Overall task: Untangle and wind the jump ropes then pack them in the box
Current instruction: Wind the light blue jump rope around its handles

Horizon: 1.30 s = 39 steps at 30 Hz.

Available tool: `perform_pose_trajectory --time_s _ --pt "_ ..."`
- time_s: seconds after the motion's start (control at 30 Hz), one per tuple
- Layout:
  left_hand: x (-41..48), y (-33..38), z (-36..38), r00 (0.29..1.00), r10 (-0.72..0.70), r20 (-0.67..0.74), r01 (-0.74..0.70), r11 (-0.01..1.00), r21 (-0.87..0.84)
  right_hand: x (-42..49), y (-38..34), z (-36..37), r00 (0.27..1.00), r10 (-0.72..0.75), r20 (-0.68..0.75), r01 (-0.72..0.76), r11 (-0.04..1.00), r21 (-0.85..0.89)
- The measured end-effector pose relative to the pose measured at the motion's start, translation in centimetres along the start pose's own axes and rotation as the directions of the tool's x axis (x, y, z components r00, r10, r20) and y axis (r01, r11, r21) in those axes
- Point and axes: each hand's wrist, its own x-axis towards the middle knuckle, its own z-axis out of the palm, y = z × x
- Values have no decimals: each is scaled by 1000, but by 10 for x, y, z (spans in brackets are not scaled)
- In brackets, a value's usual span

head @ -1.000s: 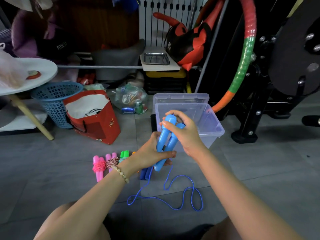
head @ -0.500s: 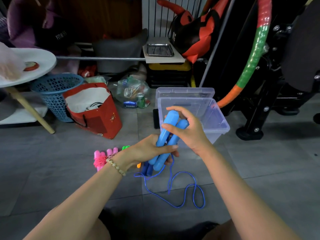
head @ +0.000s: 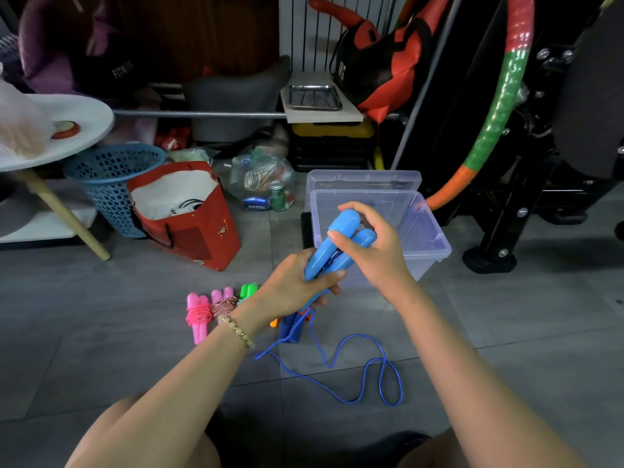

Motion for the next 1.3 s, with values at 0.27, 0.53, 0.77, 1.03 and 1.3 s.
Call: perform_pose_trajectory --time_s 0.27,0.53,0.77,1.03,1.3 --pt "-4 -3 -1 994 -46 97 54 996 -74 -1 4 -5 998 33 58 -33 999 -2" --pt "-6 1 3 997 -54 64 60 993 -99 -1 10 -2 995 85 44 -86 996 10" --pt "5 10 -15 992 -91 -92 24 830 -557 -16 26 12 696 372 613 -602 769 217" --pt "8 -17 -39 971 -213 -109 130 851 -509 -20 28 -8 852 344 395 -270 934 -233" --pt "8 -25 -31 997 -83 8 78 963 259 -18 18 -34 971 14 239 93 898 -429"
